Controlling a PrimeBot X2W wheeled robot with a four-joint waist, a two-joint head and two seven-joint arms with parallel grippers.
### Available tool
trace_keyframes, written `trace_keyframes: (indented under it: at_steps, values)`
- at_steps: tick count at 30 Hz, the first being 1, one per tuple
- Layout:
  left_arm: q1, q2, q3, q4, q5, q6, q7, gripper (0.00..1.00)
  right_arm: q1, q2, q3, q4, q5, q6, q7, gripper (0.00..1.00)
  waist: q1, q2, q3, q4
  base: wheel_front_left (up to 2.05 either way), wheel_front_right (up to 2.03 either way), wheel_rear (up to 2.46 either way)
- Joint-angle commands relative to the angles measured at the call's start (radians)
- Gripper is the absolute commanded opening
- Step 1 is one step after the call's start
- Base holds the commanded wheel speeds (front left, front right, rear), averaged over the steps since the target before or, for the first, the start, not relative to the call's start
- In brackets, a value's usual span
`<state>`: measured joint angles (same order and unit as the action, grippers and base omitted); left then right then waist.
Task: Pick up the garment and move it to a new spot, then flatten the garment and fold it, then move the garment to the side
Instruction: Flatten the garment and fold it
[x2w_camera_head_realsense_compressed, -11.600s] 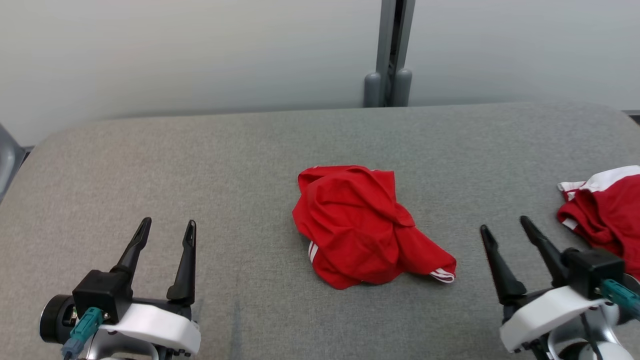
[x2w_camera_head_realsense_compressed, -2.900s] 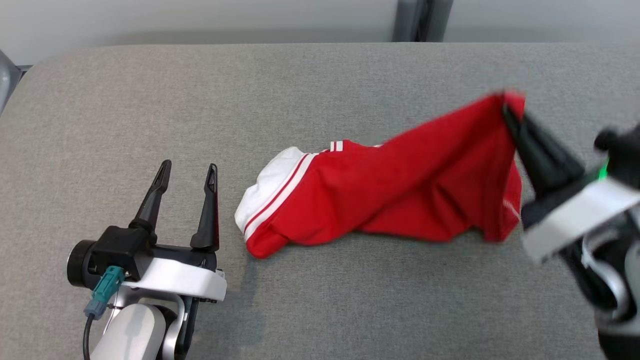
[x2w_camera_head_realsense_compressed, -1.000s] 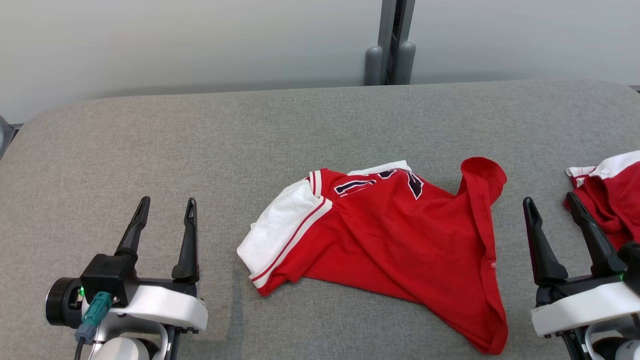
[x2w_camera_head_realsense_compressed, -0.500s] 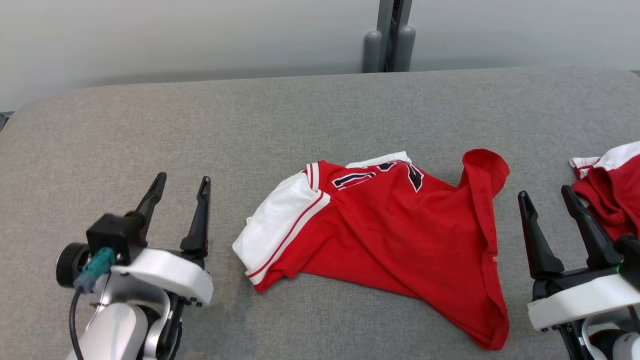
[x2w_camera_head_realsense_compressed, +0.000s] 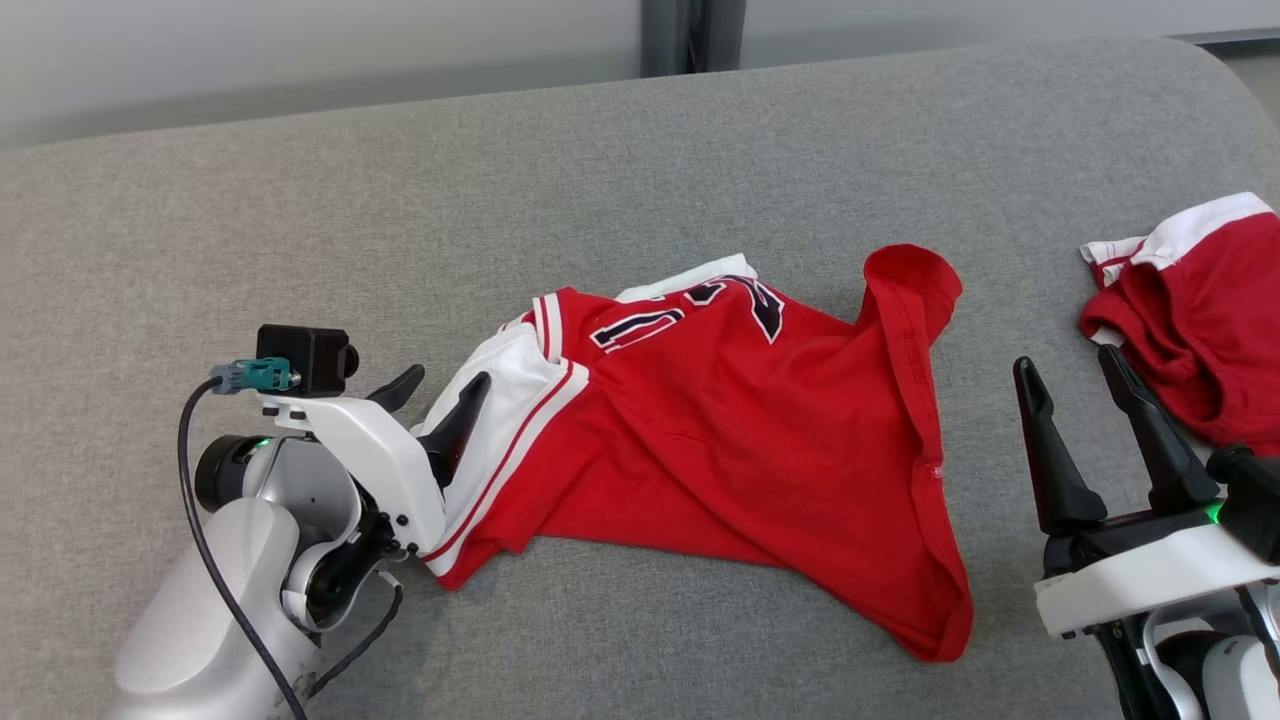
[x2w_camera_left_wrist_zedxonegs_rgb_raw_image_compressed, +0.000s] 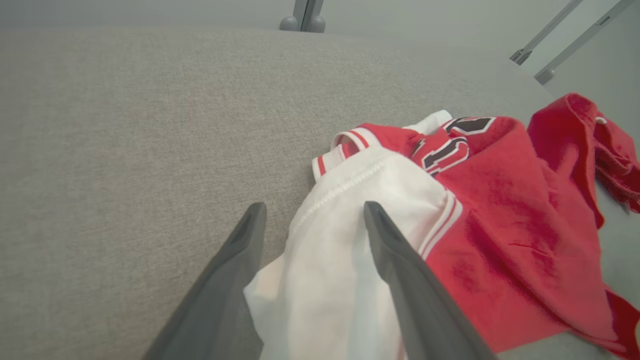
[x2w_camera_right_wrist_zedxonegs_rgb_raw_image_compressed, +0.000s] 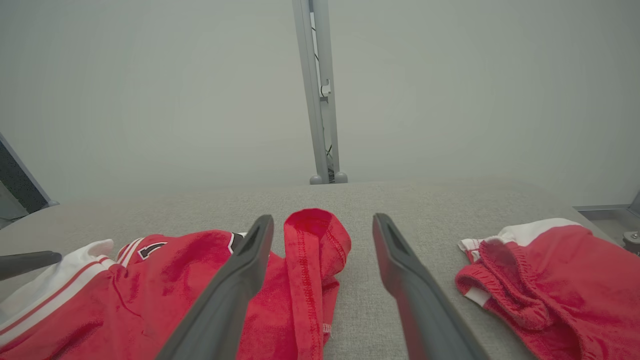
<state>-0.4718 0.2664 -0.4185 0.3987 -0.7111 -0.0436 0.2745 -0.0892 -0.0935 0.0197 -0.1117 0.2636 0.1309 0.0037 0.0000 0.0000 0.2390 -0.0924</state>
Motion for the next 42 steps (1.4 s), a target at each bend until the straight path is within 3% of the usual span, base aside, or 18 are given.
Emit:
trace_keyframes:
  at_steps: [1, 5, 7, 10, 16, 21, 28, 30, 31, 36, 42]
  values:
    - [-0.017, 0.002, -0.002, 0.022, -0.008, -0.012, 0.007, 1.00, -0.009, -0.004, -0.002, 0.006, 0.007, 0.000, -0.009, 1.00, 0.0000, 0.0000, 0.009, -0.012, 0.00, 0.00, 0.00]
    - [-0.028, -0.005, -0.015, 0.067, -0.040, -0.037, 0.047, 1.00, -0.009, -0.002, -0.004, 0.018, 0.013, 0.000, -0.018, 1.00, 0.0000, 0.0000, 0.007, -0.016, 0.00, 0.00, 0.00]
    - [-0.034, -0.004, -0.022, 0.075, -0.040, -0.045, 0.043, 0.00, -0.011, -0.001, -0.003, 0.023, 0.018, 0.000, -0.021, 1.00, 0.0000, 0.0000, 0.004, -0.015, 0.00, 0.00, 0.00]
    - [-0.050, 0.008, -0.018, 0.065, -0.013, -0.045, -0.001, 0.00, -0.014, 0.000, -0.002, 0.027, 0.020, 0.000, -0.025, 1.00, 0.0000, 0.0000, 0.000, -0.013, 0.00, 0.00, 0.00]
    - [-0.116, 0.034, -0.030, 0.016, 0.127, 0.004, -0.193, 0.00, -0.018, -0.006, -0.004, 0.030, 0.028, 0.000, -0.022, 1.00, 0.0000, 0.0000, -0.015, 0.003, 0.00, 0.00, 0.00]
    - [-0.107, 0.030, -0.048, -0.005, 0.132, 0.013, -0.169, 0.00, -0.008, -0.006, -0.006, 0.025, 0.025, 0.000, -0.015, 1.00, 0.0000, 0.0000, -0.027, 0.012, 0.00, 0.00, 0.00]
    - [-0.048, 0.031, -0.022, -0.056, 0.138, 0.068, -0.239, 0.00, 0.006, -0.003, -0.014, 0.023, 0.023, 0.000, -0.018, 1.00, 0.0000, 0.0000, -0.045, 0.016, 0.00, 0.00, 0.00]
    - [-0.019, 0.029, 0.000, -0.098, 0.140, 0.097, -0.283, 0.93, 0.015, -0.001, -0.019, 0.025, 0.021, 0.000, -0.018, 1.00, 0.0000, 0.0000, -0.057, 0.020, 0.00, 0.00, 0.00]
    - [-0.002, 0.030, 0.011, -0.122, 0.141, 0.114, -0.305, 1.00, 0.018, 0.000, -0.023, 0.026, 0.019, 0.000, -0.018, 1.00, 0.0000, 0.0000, -0.062, 0.023, 0.00, 0.00, 0.00]
    - [0.096, 0.049, 0.084, -0.280, 0.168, 0.220, -0.422, 1.00, 0.039, 0.004, -0.040, 0.018, 0.012, 0.000, -0.013, 1.00, 0.0000, 0.0000, -0.092, 0.046, 0.00, 0.00, 0.00]
    - [0.236, 0.079, 0.133, -0.444, 0.210, 0.321, -0.475, 1.00, 0.059, 0.006, -0.053, 0.004, -0.009, 0.000, -0.002, 1.00, 0.0000, 0.0000, -0.122, 0.074, 0.00, 0.00, 0.00]
